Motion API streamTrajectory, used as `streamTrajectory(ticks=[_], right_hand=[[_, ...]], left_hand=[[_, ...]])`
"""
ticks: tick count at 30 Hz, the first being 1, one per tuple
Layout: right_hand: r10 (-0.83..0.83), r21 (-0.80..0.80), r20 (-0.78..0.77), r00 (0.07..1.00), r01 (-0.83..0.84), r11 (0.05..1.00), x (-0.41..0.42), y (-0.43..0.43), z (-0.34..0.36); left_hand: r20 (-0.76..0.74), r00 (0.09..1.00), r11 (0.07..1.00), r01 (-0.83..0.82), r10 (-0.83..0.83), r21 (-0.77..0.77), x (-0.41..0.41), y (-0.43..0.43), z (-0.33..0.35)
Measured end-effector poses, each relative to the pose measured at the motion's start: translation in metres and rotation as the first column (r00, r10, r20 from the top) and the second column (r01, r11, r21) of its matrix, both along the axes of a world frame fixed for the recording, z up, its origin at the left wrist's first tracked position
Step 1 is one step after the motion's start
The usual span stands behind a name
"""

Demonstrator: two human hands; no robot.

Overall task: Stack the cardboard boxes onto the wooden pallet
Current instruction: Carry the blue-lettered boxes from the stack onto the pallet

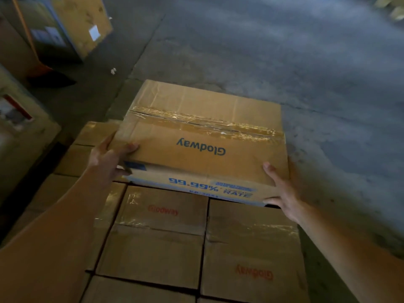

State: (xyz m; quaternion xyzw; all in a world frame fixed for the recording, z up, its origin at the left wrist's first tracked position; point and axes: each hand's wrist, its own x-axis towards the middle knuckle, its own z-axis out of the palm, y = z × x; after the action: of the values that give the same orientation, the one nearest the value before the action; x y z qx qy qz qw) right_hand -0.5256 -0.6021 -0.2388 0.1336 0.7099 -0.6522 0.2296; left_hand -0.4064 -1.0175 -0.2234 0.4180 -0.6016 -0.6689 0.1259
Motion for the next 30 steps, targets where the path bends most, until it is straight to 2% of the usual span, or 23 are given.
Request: streamTrajectory(ticks=[5, 17, 24, 30], right_hand=[[-0.015, -0.025, -0.071, 0.997, 0.013, 1.000, -0.014, -0.038, -0.036], [-0.063, -0.051, -0.028, 0.998, 0.061, 0.997, -0.028, -0.079, -0.111], [-0.061, -0.005, -0.036, 0.997, 0.061, 0.998, -0.017, -0.091, -0.126], [-0.045, -0.002, -0.029, 0.999, 0.045, 0.999, -0.020, -0.095, -0.118]], left_hand=[[-0.029, 1.000, 1.000, -0.009, 0.010, 0.020, -0.012, -0.033, -0.053], [-0.026, 0.999, 0.999, 0.042, -0.042, -0.013, -0.031, -0.074, -0.127], [-0.036, 0.995, 0.995, 0.096, -0.096, 0.002, -0.026, -0.086, -0.152], [-0.034, 0.999, 1.000, 0.014, -0.014, -0.001, -0.023, -0.084, -0.156]])
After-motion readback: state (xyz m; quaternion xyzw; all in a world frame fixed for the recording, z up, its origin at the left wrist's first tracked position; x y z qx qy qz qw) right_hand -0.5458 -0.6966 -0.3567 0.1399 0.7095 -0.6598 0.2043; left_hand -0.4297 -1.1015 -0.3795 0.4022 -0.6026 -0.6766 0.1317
